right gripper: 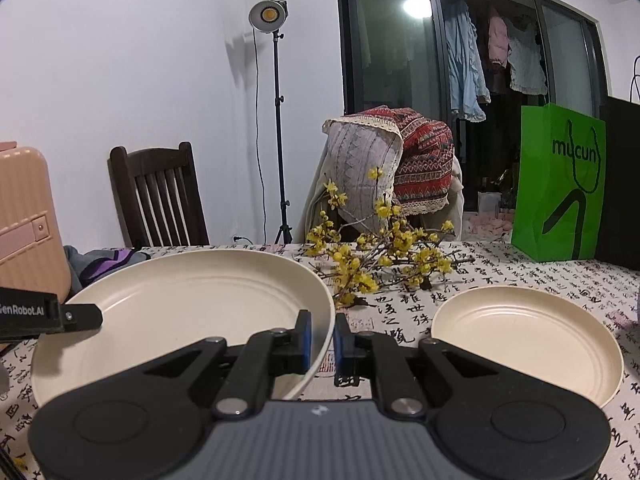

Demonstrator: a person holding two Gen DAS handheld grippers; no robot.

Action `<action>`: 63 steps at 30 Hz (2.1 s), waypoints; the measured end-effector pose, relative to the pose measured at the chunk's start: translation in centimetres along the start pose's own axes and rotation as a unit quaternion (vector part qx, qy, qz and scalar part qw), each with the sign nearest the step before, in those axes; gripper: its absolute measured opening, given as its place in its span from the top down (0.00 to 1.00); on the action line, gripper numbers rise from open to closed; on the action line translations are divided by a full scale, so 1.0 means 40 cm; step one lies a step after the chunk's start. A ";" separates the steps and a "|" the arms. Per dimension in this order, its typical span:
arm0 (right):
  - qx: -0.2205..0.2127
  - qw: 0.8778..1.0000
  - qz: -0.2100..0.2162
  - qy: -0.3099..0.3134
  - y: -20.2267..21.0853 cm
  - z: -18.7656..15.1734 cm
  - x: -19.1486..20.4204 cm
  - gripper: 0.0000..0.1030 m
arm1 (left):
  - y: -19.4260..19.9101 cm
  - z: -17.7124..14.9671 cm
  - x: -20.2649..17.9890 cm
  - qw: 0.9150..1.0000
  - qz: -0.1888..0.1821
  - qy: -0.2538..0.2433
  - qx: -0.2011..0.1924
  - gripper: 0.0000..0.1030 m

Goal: Organize plates and bowls
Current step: 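Carry the held cream plates with both grippers toward the blue bowls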

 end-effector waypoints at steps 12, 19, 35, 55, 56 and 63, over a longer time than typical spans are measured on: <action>-0.003 1.000 -0.014 0.007 0.032 0.015 -0.016 0.89 | 0.023 -0.010 -0.021 1.000 -0.018 -0.004 -0.004 0.87; -0.002 1.000 -0.018 0.006 0.054 0.010 -0.043 0.89 | 0.036 -0.026 -0.043 0.999 -0.031 -0.015 -0.002 0.87; 0.001 0.999 -0.031 0.014 0.094 0.004 -0.071 0.89 | 0.056 -0.049 -0.075 0.998 -0.048 -0.029 0.000 0.87; 0.002 0.999 -0.040 0.003 0.157 -0.029 -0.138 0.89 | 0.091 -0.100 -0.132 0.996 -0.069 -0.062 0.006 0.86; 0.003 0.999 -0.040 0.004 0.159 -0.031 -0.141 0.89 | 0.091 -0.102 -0.133 0.996 -0.070 -0.063 0.006 0.86; 0.005 0.999 -0.042 0.002 0.173 -0.043 -0.155 0.89 | 0.103 -0.113 -0.145 0.995 -0.076 -0.068 0.006 0.86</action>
Point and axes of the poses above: each gripper's, at about its wrist camera, not at the fingertips, and y roughly against the way its jaws point, x to its left, z to its top, the point moved 3 cm from there along -y, roughly the way its jaws point, and after that the axes turned 15 degrees about y, right-handed, at the moved point
